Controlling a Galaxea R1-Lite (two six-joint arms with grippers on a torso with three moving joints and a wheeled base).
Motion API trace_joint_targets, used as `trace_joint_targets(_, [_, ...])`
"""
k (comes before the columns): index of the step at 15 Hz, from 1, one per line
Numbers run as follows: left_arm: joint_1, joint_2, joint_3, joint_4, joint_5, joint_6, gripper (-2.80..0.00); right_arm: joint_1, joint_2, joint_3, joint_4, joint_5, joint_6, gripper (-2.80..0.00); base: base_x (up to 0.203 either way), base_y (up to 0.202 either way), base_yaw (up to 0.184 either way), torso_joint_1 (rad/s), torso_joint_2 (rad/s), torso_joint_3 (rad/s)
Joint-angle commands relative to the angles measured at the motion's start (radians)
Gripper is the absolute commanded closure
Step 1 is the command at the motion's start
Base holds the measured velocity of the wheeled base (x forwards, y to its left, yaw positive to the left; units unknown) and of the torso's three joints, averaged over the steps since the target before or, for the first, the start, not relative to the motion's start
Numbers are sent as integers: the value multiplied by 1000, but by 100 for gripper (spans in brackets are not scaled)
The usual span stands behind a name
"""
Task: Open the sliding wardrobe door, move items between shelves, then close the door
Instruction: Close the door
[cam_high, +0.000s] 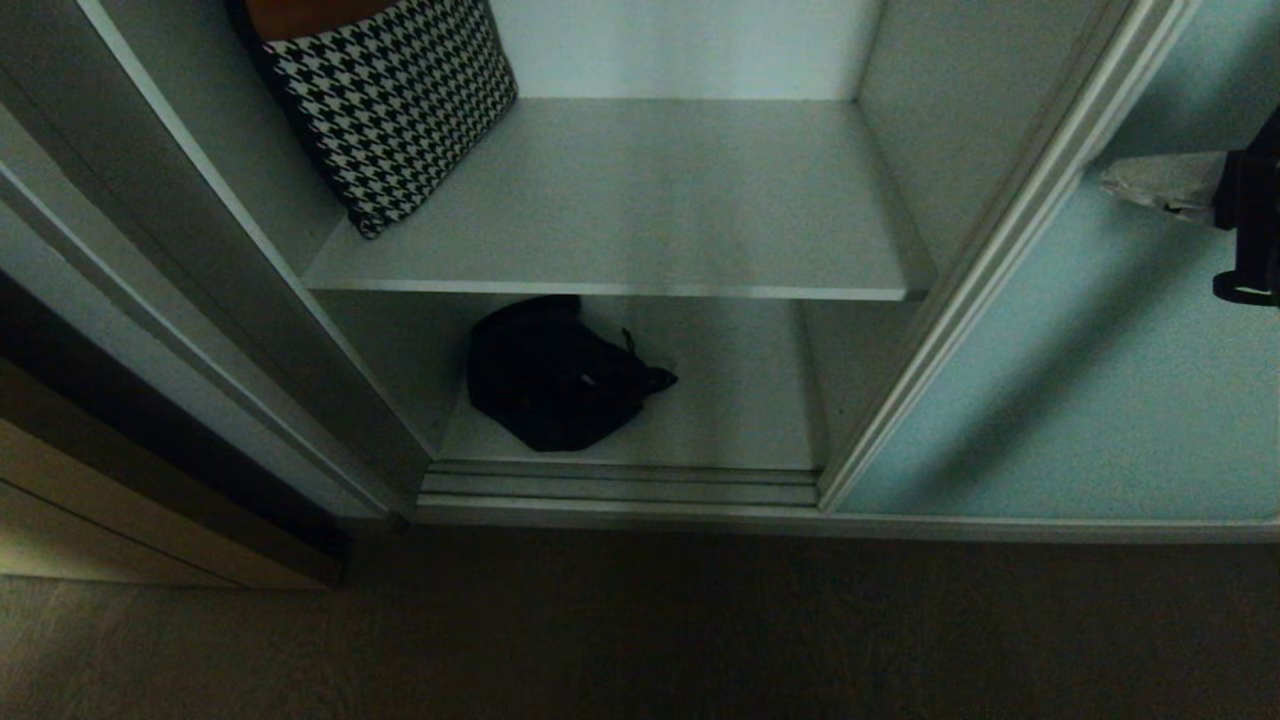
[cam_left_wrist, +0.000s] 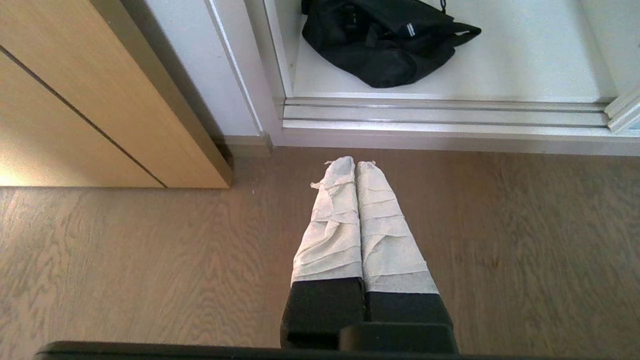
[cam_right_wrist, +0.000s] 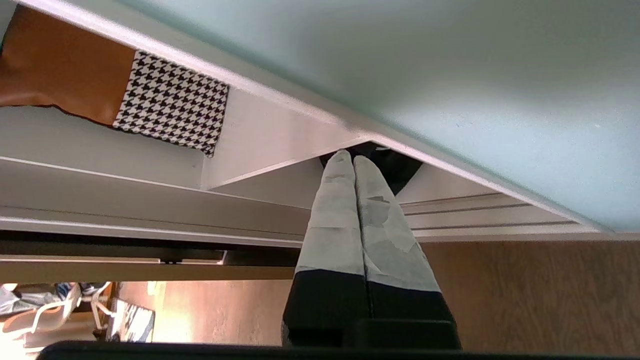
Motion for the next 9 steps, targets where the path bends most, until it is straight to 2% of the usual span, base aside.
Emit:
trace_joint_targets(1, [0,1,0,0,0,0,0,2,38,3,-39,-1,4,0,0,0,0,0,0,0])
trace_joint_targets(9, [0,1,0,0,0,0,0,-22,8,102,-172,0,-26,0,0,0,0,0,0,0])
